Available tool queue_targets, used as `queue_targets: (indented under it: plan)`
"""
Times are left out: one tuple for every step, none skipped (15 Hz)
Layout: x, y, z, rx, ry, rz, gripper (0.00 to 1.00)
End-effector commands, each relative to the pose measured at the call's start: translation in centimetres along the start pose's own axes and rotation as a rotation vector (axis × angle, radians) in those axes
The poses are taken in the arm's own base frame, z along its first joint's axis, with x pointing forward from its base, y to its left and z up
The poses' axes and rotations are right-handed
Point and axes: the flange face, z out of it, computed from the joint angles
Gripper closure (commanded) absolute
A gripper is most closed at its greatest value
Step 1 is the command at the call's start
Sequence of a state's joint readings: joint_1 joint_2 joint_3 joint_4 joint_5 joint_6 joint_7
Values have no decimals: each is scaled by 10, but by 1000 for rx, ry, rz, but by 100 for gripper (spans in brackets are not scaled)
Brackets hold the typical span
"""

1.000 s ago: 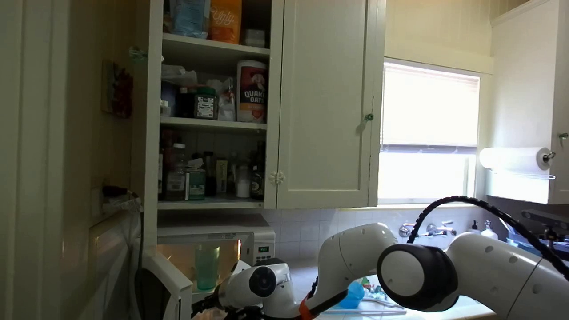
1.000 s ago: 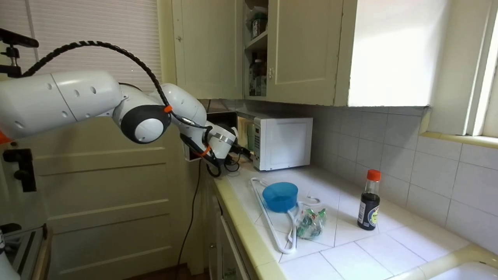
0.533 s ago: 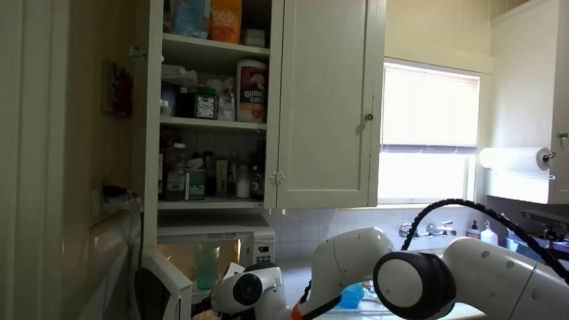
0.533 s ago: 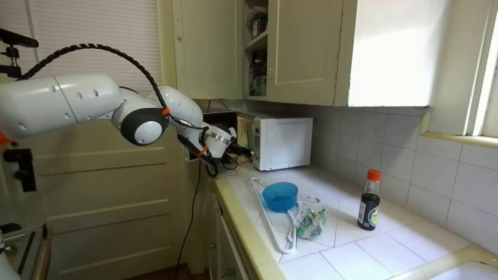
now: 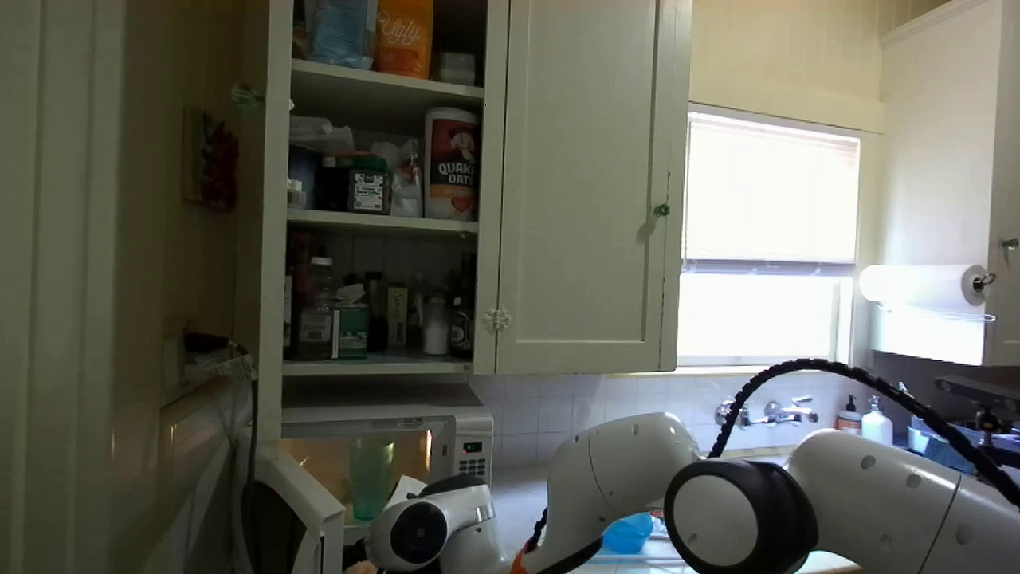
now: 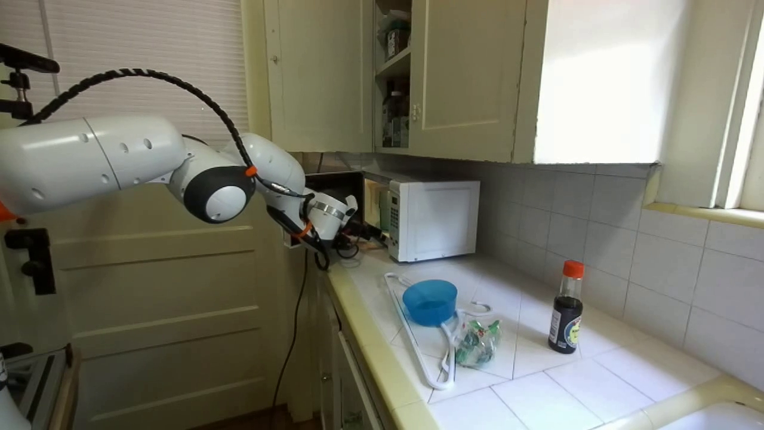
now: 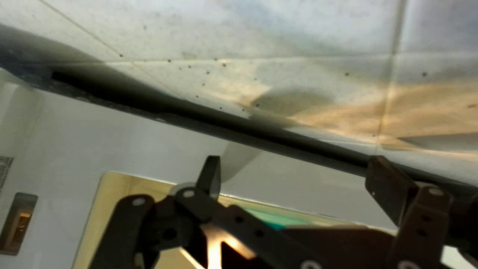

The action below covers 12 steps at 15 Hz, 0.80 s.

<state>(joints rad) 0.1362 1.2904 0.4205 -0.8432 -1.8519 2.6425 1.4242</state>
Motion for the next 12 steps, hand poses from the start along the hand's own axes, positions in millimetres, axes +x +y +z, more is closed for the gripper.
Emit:
queue_targets:
  plan:
    - [-1,-18,-3,-56,-1,21,0]
    - [-3,-25,-4,-64,2,28,0]
    - [-4,-31,-6,-77,7,36,0]
    - [-4,-37,-8,-85,10,44,0]
    - [-5,-43,-10,-98,19,56,0]
    - [-4,-48,-13,-112,27,70,0]
    - [-5,-52,-15,-121,34,86,0]
    - [-6,-54,-16,-131,43,103,0]
    - [-7,-56,-18,-138,48,118,0]
    - [-7,-56,-19,-146,57,136,0]
    - [-8,-56,-19,-153,67,154,0]
    - [-8,-53,-19,-158,76,175,0]
